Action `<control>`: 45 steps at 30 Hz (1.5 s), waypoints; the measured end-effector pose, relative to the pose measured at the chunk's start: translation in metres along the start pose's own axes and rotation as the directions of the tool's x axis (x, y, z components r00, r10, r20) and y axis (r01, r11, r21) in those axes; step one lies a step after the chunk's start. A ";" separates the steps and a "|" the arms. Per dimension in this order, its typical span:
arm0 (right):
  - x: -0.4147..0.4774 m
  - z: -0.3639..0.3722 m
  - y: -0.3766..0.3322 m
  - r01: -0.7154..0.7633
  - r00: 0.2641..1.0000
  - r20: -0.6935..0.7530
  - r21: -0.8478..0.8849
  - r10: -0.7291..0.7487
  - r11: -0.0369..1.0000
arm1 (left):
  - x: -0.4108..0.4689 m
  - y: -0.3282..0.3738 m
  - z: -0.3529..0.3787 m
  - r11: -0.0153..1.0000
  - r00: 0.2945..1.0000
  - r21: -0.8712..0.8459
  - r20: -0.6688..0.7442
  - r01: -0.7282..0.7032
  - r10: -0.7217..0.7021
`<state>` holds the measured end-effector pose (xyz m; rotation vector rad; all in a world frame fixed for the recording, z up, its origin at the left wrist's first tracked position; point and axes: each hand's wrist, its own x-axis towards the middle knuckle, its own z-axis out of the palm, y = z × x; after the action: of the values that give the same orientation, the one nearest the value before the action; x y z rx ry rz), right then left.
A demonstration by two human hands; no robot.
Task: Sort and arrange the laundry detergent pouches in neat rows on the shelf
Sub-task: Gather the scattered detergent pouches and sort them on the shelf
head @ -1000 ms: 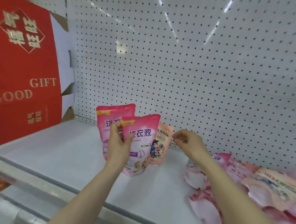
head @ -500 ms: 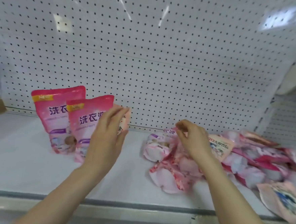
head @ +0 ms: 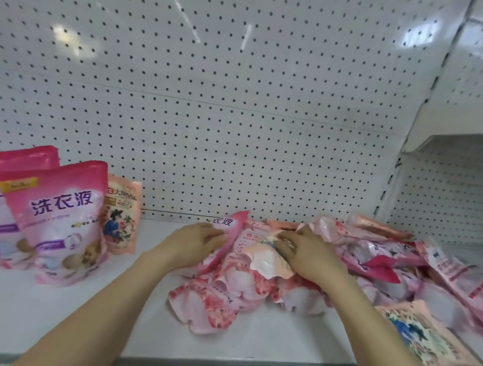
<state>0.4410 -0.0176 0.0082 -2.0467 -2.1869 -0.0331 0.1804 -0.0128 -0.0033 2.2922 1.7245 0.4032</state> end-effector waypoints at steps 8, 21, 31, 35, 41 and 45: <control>0.036 -0.009 -0.006 0.020 0.996 0.086 -0.076 -0.013 0.997 | -0.063 -0.017 -0.014 0.993 0.998 0.104 0.010 0.057 -0.059; 0.084 0.013 -0.028 0.117 0.976 0.192 -0.067 -0.102 0.991 | -0.042 0.017 0.014 0.937 0.952 0.171 -0.096 0.305 -0.292; 0.093 0.018 -0.021 0.052 0.987 0.150 0.054 -0.059 0.997 | -0.057 0.004 0.001 0.895 0.911 0.293 -0.341 0.336 -0.231; 0.096 0.021 -0.024 0.088 0.995 0.045 0.091 -0.092 0.992 | -0.097 0.004 -0.056 0.961 0.711 -0.158 -0.648 0.226 -0.274; 0.087 0.018 -0.046 0.142 0.985 0.083 0.106 -0.151 0.984 | -0.132 -0.031 -0.107 0.799 0.447 -0.596 -0.738 -0.079 -0.506; 0.075 0.013 -0.057 0.151 0.978 0.119 0.160 -0.171 0.975 | -0.138 -0.037 -0.090 0.773 0.552 -0.629 -0.674 -0.081 -0.491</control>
<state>0.3787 0.0538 0.0095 -1.8361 -2.3495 0.2495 0.0789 -0.1328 0.0574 1.3992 1.7705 1.9056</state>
